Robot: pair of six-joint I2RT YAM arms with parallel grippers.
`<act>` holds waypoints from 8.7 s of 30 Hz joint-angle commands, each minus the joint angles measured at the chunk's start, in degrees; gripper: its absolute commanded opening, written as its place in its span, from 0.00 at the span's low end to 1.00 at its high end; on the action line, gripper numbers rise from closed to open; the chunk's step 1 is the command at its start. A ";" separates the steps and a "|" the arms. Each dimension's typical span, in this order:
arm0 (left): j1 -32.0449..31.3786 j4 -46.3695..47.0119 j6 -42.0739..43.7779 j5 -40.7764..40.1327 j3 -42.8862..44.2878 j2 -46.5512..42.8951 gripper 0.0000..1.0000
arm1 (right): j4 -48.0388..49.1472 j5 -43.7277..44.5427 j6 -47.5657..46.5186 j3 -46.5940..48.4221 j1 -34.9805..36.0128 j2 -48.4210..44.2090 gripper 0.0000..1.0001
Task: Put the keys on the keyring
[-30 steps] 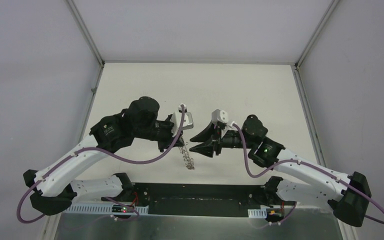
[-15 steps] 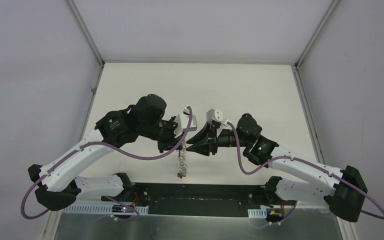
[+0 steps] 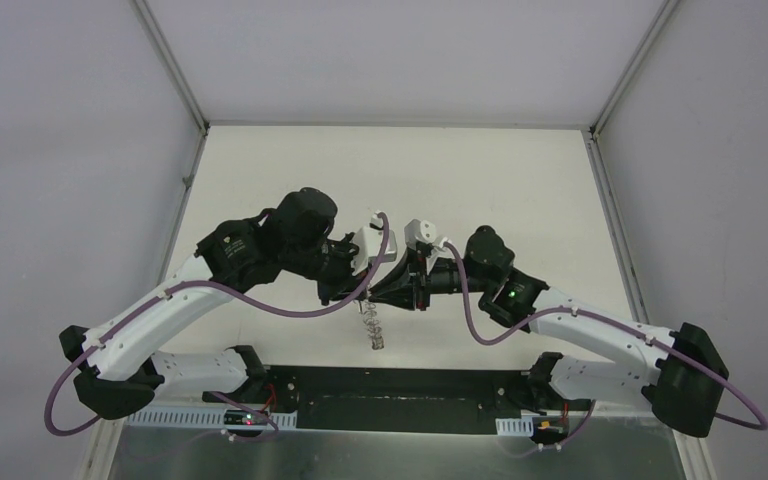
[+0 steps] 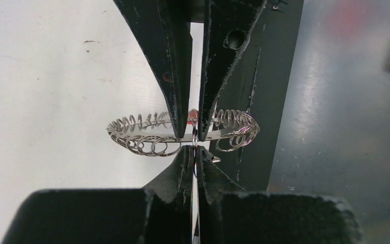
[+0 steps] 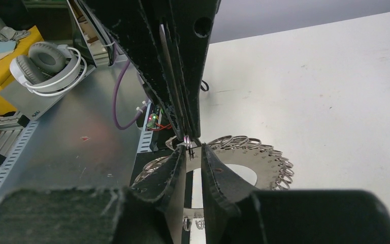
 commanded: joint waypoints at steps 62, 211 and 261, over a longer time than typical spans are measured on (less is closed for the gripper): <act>0.33 50.54 0.28 5.43 -32.69 -29.72 0.34 | 18.57 -0.60 4.33 -4.96 0.79 -9.57 0.00; 0.35 50.76 -9.18 5.25 -33.04 -26.79 0.10 | 20.89 0.84 5.10 -3.56 0.74 -7.38 0.00; 0.32 -2.59 3.12 0.04 4.49 -1.39 0.00 | 16.81 -0.33 9.52 -0.65 0.83 0.51 0.29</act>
